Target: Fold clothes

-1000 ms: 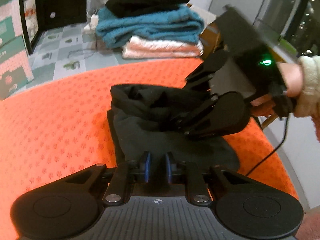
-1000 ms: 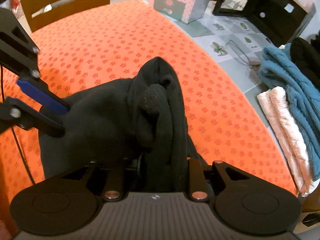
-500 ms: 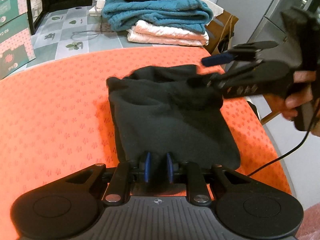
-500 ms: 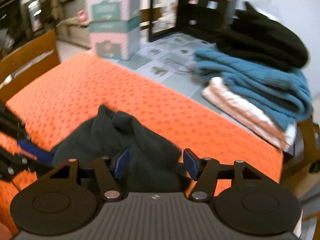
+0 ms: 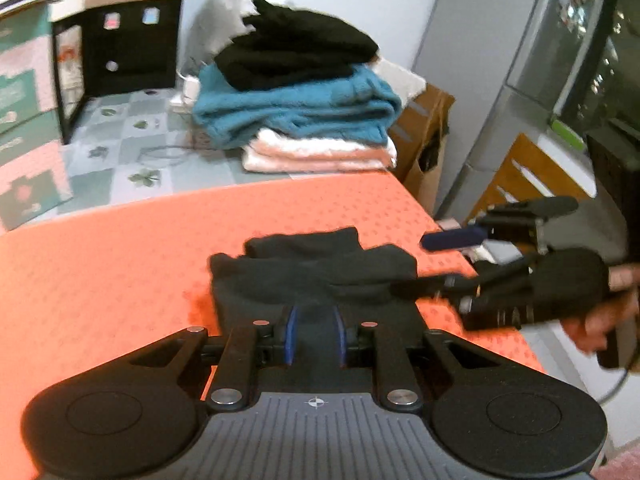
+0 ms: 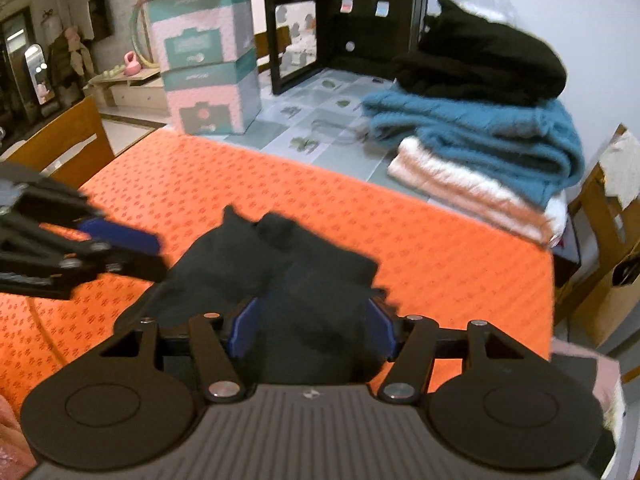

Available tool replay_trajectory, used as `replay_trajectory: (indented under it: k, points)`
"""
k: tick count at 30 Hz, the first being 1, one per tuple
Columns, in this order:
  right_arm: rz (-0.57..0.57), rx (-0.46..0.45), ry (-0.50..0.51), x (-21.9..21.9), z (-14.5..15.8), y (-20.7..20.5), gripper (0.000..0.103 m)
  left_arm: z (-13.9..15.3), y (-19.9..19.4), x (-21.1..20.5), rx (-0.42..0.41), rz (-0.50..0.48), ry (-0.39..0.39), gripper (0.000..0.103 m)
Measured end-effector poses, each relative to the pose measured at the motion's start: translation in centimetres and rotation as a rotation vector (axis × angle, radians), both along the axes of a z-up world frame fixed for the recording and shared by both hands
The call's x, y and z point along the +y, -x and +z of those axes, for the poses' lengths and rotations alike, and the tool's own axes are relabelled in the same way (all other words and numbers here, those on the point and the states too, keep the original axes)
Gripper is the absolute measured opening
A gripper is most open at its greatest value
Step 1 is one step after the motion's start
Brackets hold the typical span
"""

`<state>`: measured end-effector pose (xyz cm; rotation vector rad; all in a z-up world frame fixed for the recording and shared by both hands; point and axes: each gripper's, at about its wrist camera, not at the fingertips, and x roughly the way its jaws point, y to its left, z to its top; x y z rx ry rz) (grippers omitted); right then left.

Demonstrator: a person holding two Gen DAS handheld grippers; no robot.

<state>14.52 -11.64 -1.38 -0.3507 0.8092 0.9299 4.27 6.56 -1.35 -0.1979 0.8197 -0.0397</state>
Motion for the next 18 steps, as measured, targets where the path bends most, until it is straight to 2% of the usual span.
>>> replay_trajectory:
  k: [4, 5, 8, 13, 18]
  points:
    - [-0.015, 0.002, 0.021, 0.5, -1.9, 1.3, 0.064, -3.5, -0.8, -0.7, 0.075, -0.018, -0.075, 0.023]
    - [-0.022, 0.012, 0.020, 0.5, -2.5, 1.2, 0.064, -4.1, -0.8, -0.4, 0.077, -0.011, -0.071, 0.023]
    - [-0.045, 0.040, 0.017, 0.5, -4.1, 1.0, 0.064, -4.7, -1.2, 0.6, 0.080, 0.017, -0.026, 0.025]
    - [-0.082, 0.087, 0.011, 0.5, -6.8, 0.6, 0.064, -6.2, -2.1, 1.7, 0.118, 0.056, -0.016, 0.025]
    - [-0.061, 0.106, 0.023, 0.6, -6.8, 0.1, 0.064, -6.9, -2.2, 3.6, 0.124, 0.118, 0.107, 0.025]
